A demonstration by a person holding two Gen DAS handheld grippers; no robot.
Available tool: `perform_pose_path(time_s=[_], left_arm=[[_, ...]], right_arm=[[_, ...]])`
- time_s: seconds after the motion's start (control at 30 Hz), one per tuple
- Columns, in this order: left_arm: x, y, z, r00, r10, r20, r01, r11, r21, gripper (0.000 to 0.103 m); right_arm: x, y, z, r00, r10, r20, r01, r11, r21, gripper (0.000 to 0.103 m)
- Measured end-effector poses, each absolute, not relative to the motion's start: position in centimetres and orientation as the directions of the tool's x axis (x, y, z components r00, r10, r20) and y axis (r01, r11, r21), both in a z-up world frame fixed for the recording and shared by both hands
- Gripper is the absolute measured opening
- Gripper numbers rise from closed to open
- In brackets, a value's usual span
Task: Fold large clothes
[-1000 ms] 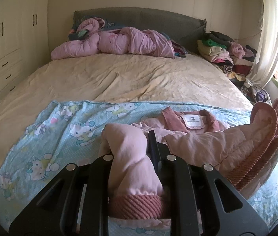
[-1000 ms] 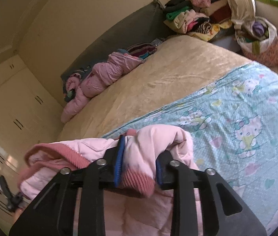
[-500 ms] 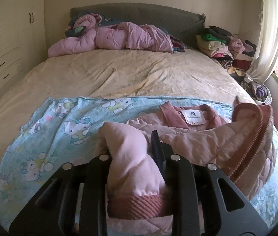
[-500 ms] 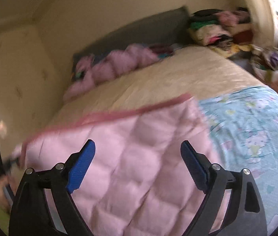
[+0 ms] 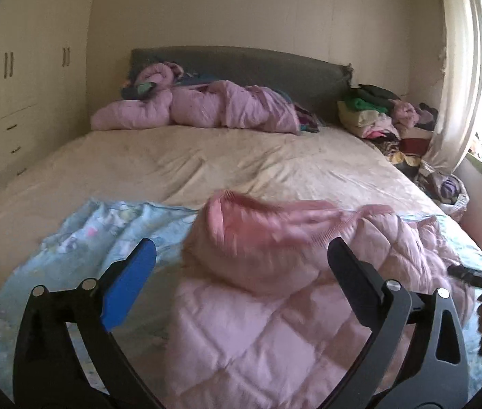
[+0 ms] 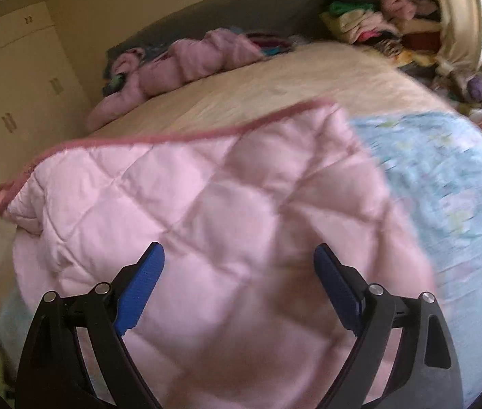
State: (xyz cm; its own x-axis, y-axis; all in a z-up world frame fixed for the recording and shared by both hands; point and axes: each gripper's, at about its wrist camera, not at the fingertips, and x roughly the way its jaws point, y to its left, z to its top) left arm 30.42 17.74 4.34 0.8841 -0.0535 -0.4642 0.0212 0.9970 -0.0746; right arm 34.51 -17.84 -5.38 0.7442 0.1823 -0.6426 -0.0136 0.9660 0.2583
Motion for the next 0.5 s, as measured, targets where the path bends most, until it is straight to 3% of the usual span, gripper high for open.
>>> perform_pose_path(time_s=[0.2,0.33,0.43,0.47,0.5], left_arm=[[32.6,21.2,-2.5,0.752,0.002,-0.659,-0.087,0.992,-0.096,0.094],[33.5,22.1,-6.4,0.685,-0.077,-0.724,-0.090,0.978,-0.189,0.094],[33.6,21.5,-7.0,0.701,-0.126,-0.702,-0.052,0.973,-0.226,0.091],[33.7,21.2,-7.0,0.706,-0.130,-0.696,-0.045,0.973,-0.228,0.061],[33.8,20.9,-6.9,0.713,-0.135,-0.688,-0.036,0.973,-0.229,0.041]], right_arm=[[36.0,-21.9,-7.1,0.722,-0.006,-0.692,0.120,0.986,0.116,0.091],[36.7,-23.1,-8.8,0.698,0.054,-0.714,0.109,0.978,0.181,0.088],[36.7,-22.6,-9.2,0.702,0.095,-0.706,0.064,0.979,0.196,0.059],[36.5,-22.4,-9.2,0.702,0.113,-0.703,0.051,0.977,0.208,0.039],[36.3,-22.2,-9.0,0.709,0.112,-0.696,0.048,0.977,0.206,0.034]])
